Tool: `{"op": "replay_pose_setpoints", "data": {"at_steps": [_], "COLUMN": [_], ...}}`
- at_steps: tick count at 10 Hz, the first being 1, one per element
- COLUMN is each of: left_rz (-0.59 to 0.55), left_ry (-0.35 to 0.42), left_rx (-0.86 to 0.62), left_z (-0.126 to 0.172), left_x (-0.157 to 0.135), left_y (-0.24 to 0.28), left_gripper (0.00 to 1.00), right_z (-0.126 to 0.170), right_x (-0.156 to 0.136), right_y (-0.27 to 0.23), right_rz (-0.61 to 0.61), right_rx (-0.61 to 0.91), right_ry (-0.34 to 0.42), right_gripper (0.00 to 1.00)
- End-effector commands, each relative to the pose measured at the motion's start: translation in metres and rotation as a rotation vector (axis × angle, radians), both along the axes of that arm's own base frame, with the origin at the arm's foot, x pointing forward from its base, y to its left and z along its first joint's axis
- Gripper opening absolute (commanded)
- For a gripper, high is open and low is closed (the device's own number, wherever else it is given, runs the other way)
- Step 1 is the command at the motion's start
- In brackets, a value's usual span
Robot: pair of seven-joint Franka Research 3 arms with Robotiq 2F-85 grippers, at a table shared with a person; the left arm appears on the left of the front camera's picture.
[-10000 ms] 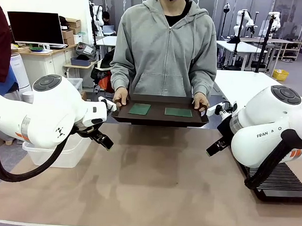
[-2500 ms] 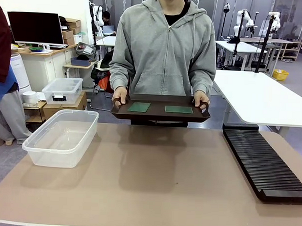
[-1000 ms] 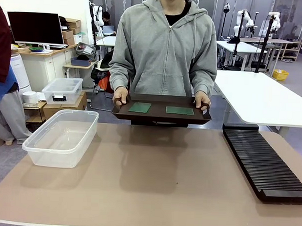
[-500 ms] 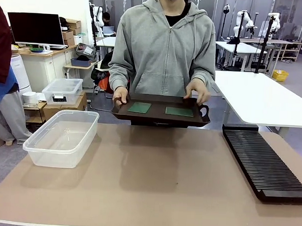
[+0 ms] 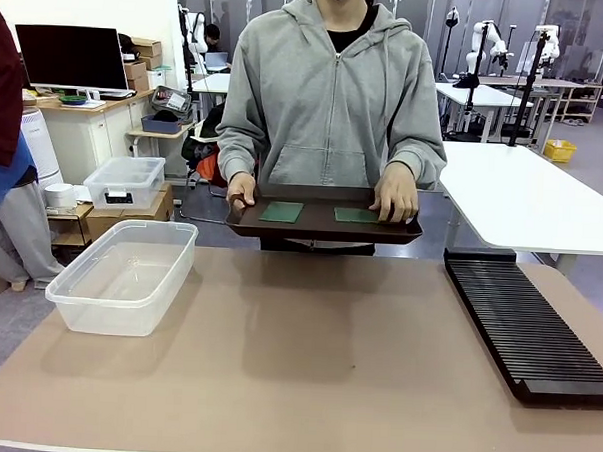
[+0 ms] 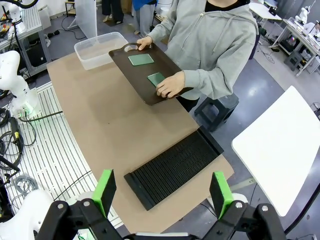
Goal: Sort PCBs into racks and boxes based on the side picked up.
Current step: Pick up the Blank PCB handed by the Human.
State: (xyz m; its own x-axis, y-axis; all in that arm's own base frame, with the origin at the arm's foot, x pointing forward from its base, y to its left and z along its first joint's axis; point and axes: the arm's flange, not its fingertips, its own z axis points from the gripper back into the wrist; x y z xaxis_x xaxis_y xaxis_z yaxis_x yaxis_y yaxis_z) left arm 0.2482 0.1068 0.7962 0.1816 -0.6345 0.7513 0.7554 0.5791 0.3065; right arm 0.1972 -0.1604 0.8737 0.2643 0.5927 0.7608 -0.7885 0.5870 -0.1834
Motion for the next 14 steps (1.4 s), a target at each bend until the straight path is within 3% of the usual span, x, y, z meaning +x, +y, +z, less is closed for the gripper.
{"op": "replay_pose_setpoints", "data": {"at_steps": [1,14], "left_rz": [-0.009,-0.009], "left_ry": [-0.004,-0.004], "left_rx": [-0.001,-0.001], "left_z": [-0.0009,-0.0009], "left_x": [-0.0002,-0.0002], "left_y": [0.0000,0.0000], "left_gripper": [1.00,1.00], "right_z": [0.0006,0.0006], "right_x": [-0.0007,-0.0007], "right_y": [0.0002,0.0002], "right_rz": [0.002,0.002], "right_rx": [-0.002,-0.002], "right_ry": [0.000,0.000], "right_gripper": [1.00,1.00]}}
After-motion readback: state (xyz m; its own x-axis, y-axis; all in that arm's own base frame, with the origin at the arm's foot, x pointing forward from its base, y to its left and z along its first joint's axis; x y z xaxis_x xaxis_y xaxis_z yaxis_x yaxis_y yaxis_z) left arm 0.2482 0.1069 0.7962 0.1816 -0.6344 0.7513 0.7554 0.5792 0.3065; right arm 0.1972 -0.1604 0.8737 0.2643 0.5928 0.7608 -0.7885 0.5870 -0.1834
